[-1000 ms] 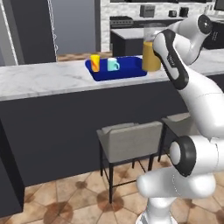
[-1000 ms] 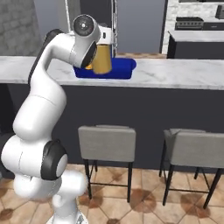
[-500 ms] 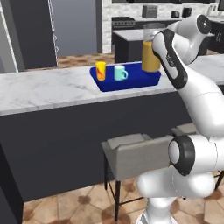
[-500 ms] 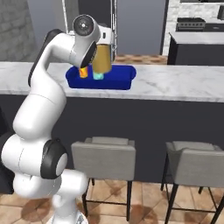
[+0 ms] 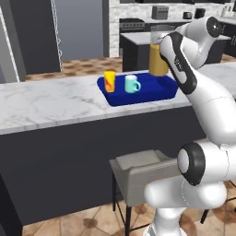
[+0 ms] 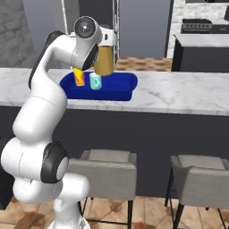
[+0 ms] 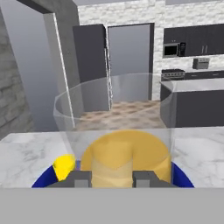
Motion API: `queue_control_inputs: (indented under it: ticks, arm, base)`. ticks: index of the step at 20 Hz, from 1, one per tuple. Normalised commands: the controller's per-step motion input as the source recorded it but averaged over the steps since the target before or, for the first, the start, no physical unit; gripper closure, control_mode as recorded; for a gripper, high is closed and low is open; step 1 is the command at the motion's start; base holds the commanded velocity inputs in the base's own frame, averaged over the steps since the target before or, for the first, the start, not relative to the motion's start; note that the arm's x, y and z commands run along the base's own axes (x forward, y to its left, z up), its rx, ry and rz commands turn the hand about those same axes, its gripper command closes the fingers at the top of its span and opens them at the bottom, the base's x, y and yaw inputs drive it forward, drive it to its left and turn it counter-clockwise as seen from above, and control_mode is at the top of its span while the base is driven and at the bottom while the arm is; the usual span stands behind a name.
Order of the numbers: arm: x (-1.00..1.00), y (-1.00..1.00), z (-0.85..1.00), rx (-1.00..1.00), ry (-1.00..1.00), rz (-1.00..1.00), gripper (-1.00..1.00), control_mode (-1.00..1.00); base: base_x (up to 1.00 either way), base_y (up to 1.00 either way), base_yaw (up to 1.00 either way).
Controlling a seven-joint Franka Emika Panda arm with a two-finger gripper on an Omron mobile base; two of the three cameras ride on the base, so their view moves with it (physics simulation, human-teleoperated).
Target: There is a tray on the dining counter. Grab the cup, mug, and pitcher and place them on the tray. The pitcher may be placed next to the tray if it cannot fit the tray.
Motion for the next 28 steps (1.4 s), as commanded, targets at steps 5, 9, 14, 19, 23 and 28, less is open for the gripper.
queue_control_inputs:
  ticks: [5,9,14,19,23,28]
  arm:
    - [0.07,-0.05,0.00,0.01,0.00,0.00,1.00,-1.00]
    - [0.37,-0.16,0.00,0.04,0.00,0.01,1.00,-1.00]
    - [0.39,-0.01,-0.02,0.02,0.00,0.00,1.00,-1.00]
    - [0.25,0.00,-0.12,0.00,0.00,0.00,1.00,-1.00]
    - [0.17,0.00,-0.24,0.00,0.00,0.00,1.00,-1.00]
    - [0.16,0.00,-0.34,0.00,-0.01,0.00,1.00,-1.00]
  base:
    - [0.33,-0.26,0.02]
    - [0.00,0.00,0.00]
    - [0.00,0.00,0.00]
    - [0.00,0.00,0.00]
    - [0.00,0.00,0.00]
    - [0.00,0.00,0.00]
